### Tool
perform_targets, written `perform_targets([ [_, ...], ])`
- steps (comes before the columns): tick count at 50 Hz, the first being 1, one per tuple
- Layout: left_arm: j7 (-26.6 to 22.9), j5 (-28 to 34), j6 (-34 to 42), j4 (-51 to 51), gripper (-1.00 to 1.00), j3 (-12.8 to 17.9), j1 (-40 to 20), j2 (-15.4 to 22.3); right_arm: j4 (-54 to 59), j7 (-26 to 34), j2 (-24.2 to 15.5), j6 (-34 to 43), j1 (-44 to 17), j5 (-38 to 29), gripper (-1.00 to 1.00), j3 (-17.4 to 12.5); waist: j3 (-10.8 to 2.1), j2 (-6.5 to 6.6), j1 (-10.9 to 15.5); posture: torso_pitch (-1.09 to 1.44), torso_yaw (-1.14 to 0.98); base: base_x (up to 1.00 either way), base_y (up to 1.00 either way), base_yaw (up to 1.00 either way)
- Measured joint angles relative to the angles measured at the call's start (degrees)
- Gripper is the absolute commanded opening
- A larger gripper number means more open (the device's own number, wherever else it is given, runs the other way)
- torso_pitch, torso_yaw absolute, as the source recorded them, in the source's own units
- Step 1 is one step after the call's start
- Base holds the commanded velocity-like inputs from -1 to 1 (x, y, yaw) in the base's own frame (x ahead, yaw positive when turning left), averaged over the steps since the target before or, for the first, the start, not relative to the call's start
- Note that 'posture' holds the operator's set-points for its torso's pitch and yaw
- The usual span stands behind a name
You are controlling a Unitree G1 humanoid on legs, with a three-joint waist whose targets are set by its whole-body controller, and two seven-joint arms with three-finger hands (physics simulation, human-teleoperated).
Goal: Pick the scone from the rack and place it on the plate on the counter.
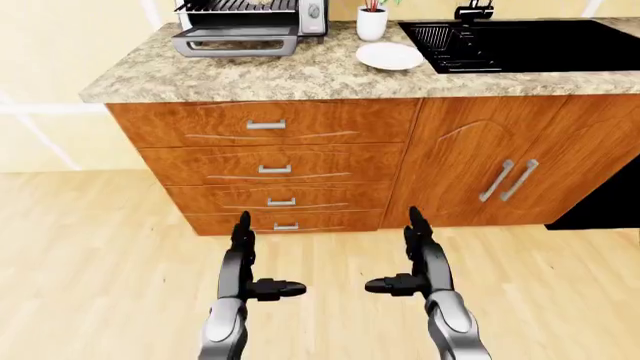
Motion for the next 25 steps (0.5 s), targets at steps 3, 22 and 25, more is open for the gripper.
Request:
perform_targets([
  [3, 0.3, -0.2, 3.4, -8.0, 1.0, 0.5, -1.8, 0.5, -9.0, 0.1, -0.6, 3.5, -2.0, -0.9, 1.0, 0.5, -2.78, -0.15, 0.3, 0.0, 0.0, 0.0, 0.0, 0.0],
  [22, -1.0, 0.7, 30.0, -15.6, 1.0, 4.6, -30.1, 7.7, -23.2, 3.6, -5.1, 27.0, -27.5, -2.9, 1.0, -2.0, -3.95, -0.07, 0.5, 0.0, 0.0, 0.0, 0.0, 0.0],
  [25, -0.7, -0.2, 31.4, -12.3, 1.0, 5.2, -36.5, 9.2, -22.7, 3.3, -5.8, 28.6, -32.0, -2.0, 1.0, -2.7, -3.8, -0.05, 0.5, 0.0, 0.0, 0.0, 0.0, 0.0],
])
